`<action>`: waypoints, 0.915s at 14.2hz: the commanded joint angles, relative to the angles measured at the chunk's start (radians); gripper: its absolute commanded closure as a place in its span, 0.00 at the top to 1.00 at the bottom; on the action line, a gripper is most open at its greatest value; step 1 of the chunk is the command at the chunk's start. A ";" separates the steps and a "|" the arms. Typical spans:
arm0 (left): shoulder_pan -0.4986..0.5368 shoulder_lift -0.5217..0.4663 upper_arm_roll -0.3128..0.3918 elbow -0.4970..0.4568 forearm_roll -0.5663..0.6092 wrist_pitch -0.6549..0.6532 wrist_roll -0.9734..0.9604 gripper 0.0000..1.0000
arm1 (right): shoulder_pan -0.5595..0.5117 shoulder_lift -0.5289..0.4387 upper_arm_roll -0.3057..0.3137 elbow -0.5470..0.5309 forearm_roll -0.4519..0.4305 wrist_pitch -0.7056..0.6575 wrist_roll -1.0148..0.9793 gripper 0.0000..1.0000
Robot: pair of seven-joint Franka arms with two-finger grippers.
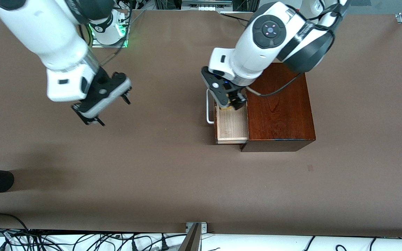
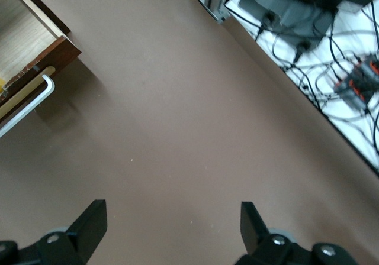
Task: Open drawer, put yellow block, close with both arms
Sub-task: 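Withdraw the right gripper while the left gripper moves to the drawer front, then push the drawer shut into the box with the left gripper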
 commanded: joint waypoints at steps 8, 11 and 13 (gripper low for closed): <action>-0.156 0.205 0.009 -0.121 0.286 0.285 0.298 1.00 | -0.213 -0.213 0.079 -0.221 0.017 -0.107 0.214 1.00; -0.157 0.230 0.009 -0.144 0.340 0.280 0.278 1.00 | -0.286 -0.222 0.108 -0.226 0.017 -0.143 0.256 1.00; -0.146 0.230 0.013 -0.153 0.340 0.236 0.288 1.00 | -0.313 -0.223 0.108 -0.229 0.017 -0.167 0.254 1.00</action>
